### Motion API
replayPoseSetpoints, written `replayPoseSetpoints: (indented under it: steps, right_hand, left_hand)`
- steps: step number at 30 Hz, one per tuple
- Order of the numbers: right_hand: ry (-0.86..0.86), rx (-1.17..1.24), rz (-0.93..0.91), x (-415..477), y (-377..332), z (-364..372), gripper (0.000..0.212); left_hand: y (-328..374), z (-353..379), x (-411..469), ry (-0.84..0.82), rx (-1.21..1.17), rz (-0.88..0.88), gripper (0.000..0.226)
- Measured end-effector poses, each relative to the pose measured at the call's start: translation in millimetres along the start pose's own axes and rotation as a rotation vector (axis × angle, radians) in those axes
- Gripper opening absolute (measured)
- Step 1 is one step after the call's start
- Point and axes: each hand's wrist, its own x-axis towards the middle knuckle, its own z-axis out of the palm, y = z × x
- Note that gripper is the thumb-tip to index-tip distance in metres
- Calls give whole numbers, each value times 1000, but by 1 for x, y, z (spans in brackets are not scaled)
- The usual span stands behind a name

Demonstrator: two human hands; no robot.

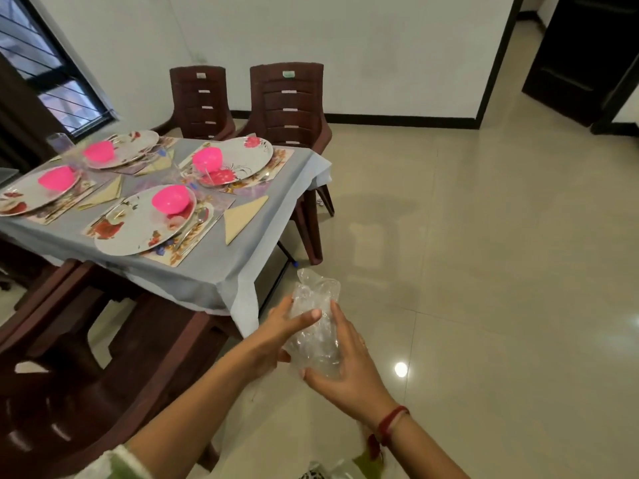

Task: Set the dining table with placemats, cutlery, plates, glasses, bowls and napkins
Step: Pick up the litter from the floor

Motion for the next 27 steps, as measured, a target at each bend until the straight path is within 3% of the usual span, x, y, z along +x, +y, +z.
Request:
replayPoseSetpoints:
  steps: [6, 10, 13, 18, 21, 27]
  right_hand:
    - [-78, 2, -15, 104, 33, -91, 100]
    - [-133, 68, -12, 181, 51, -168, 107]
    - [-76, 92, 3, 230, 65, -211, 108]
    - [25, 62, 30, 322, 116, -288, 101]
    - [83, 10, 14, 386, 159, -353, 96]
    - [156, -81, -11, 515, 208, -482, 69]
  left_hand:
    - [83, 27, 98, -9, 127, 133, 76]
    - [145, 48, 162, -32, 44, 175, 75]
    - [169, 61, 218, 10, -65, 126, 77]
    - [223, 95, 342, 144, -111, 85, 81]
    - [263, 110, 420, 212, -152, 99, 72]
    - [337, 113, 535, 352, -297, 43, 75]
